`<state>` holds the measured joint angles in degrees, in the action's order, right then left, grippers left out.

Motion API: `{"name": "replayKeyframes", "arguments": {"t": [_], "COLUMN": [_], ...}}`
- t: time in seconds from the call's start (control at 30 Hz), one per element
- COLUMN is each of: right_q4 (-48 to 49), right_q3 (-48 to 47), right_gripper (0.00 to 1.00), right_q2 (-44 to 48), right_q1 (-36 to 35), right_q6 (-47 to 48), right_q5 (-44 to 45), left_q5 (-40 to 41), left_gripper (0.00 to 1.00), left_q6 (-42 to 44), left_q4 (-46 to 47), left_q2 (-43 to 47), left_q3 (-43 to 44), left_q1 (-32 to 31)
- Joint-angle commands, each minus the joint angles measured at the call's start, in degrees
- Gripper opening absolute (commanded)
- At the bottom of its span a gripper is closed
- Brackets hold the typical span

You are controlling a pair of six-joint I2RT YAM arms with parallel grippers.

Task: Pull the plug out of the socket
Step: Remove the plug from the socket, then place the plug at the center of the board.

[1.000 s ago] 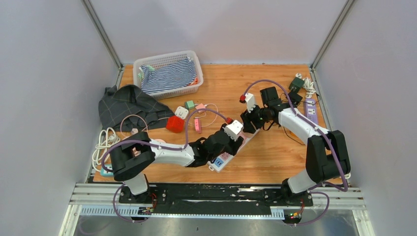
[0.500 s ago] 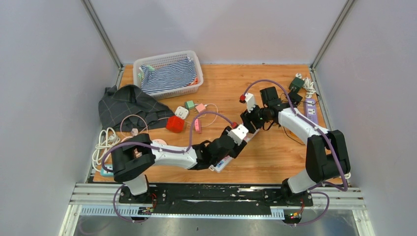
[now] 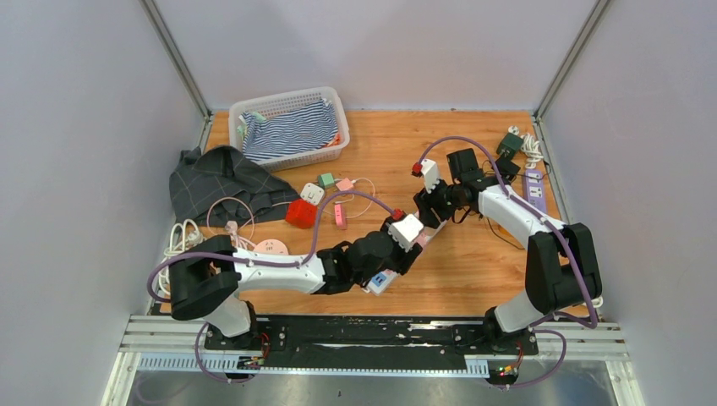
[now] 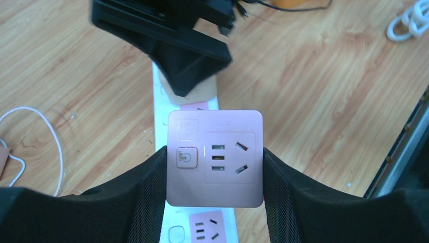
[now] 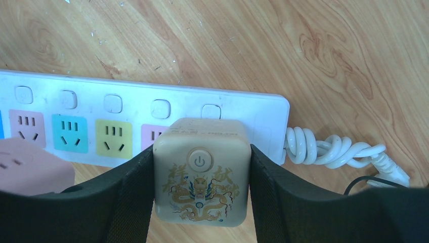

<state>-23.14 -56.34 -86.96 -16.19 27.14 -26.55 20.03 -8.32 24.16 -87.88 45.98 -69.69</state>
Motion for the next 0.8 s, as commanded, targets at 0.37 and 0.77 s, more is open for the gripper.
{"name": "replayKeyframes", "arguments": {"t": [0.37,0.77], "right_q4": [-7.0,-8.7], "right_q3": [2.0,0.8], "right_gripper": [0.26,0.76], "right_q2": [-1.8,0.8], "right_q1": [0.9,0.9], "right_q6": [3.7,4.9], "right_q5": [8.0,4.5], "left_q5": [1.6,0.7], "left_gripper": [0.00,0.00], "left_q6": [7.6,-1.0], "left_q4": [1.5,1.4], "left_q2": [17.2,31.2], "left_q3": [-10.0,-21.9], "left_q1": [-2.0,1.8]}}
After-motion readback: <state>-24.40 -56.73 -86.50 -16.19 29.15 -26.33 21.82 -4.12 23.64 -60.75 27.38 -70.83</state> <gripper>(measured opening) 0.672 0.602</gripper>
